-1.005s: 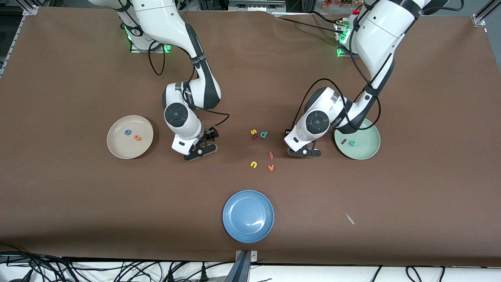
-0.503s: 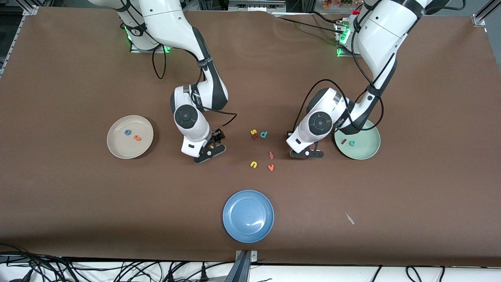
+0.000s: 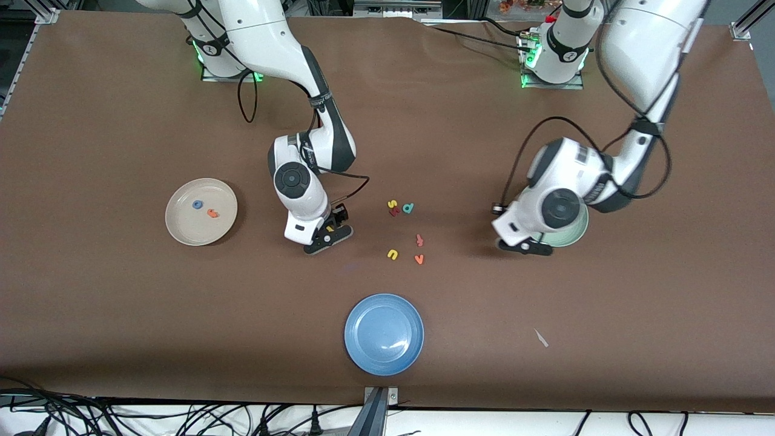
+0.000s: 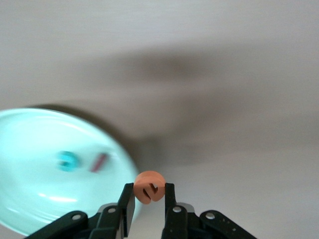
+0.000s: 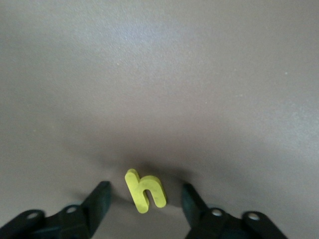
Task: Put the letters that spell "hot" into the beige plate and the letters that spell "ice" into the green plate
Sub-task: 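Drop the e into the green plate while the right gripper carries h over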
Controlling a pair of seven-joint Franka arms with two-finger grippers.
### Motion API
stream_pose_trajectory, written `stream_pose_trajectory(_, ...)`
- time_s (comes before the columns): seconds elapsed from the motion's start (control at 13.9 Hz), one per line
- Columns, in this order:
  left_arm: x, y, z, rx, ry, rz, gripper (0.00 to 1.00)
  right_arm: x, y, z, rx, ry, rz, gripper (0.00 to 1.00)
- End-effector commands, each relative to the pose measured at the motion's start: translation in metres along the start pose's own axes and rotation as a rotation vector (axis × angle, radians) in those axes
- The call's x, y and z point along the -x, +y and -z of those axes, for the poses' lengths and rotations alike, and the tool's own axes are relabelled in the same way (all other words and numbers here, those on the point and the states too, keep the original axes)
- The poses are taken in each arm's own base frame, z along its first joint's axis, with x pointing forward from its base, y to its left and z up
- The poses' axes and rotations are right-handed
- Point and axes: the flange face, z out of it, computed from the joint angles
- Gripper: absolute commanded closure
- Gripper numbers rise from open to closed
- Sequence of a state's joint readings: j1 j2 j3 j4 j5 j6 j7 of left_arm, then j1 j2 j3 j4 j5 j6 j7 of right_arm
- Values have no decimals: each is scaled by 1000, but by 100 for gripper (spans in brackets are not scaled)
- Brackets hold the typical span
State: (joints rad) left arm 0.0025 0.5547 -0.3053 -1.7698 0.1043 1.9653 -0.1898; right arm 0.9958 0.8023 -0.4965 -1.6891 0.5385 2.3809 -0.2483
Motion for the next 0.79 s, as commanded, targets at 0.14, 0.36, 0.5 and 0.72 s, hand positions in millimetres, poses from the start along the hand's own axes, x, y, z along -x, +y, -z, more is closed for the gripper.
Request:
stream_pose_trajectory(0.14,8,-74,-19,37,-41,-93,75,-2,-1,-4,-11,0,4,66)
stream_pose_trajectory(0.36,8,-69,-8,32,-46,-93,0,-3,-2,-3,-23,6,-8,79)
stream_pose_trajectory(0.5,6,-47,30,30,-35,-126,0,-6,-4,1,-29,12,-6,83)
stream_pose_trajectory(0.72,13,-27,110,18,-18,-164,0,-9,9,12,-45,-31,-17,89)
